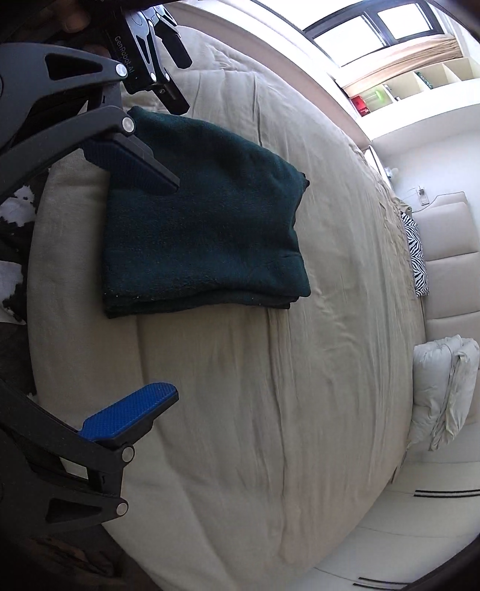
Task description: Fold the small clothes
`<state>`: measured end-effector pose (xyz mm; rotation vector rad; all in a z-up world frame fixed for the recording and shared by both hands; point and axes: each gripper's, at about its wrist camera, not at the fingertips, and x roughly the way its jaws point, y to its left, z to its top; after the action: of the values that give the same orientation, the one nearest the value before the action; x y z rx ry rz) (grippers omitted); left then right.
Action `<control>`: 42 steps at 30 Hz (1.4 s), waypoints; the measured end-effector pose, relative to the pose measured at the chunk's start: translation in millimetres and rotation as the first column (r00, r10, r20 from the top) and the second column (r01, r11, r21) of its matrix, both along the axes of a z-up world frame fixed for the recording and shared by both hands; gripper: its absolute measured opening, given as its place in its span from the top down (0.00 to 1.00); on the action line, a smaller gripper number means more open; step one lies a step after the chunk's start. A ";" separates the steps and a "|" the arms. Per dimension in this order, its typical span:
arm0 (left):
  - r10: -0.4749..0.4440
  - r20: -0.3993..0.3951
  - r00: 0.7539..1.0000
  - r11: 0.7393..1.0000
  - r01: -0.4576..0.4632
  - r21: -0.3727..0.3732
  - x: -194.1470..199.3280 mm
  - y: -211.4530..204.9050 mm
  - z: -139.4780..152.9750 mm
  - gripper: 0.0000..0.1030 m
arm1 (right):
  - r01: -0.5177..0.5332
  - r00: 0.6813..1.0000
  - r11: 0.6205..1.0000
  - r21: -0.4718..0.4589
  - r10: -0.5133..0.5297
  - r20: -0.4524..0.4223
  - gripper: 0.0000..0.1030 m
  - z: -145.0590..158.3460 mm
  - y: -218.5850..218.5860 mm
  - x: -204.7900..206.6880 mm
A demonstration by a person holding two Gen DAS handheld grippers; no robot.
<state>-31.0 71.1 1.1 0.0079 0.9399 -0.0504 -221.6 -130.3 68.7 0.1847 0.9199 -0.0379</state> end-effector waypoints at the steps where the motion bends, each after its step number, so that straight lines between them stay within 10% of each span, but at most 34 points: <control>1: 0.003 -0.001 1.000 1.000 -0.003 0.001 0.4 0.5 -1.0 0.00 | 0.001 1.000 1.000 -0.004 -0.001 -0.005 0.00 -2.7 1.0 -0.3; 42: 0.015 -0.013 1.000 1.000 -0.014 0.025 4.0 5.3 -14.8 0.00 | -0.005 0.998 1.000 -0.020 0.003 -0.057 0.00 -13.7 10.3 5.2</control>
<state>-27.0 76.4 -13.7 0.0237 0.9533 -0.0255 -216.4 -120.0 55.0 0.1636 0.9759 -0.0490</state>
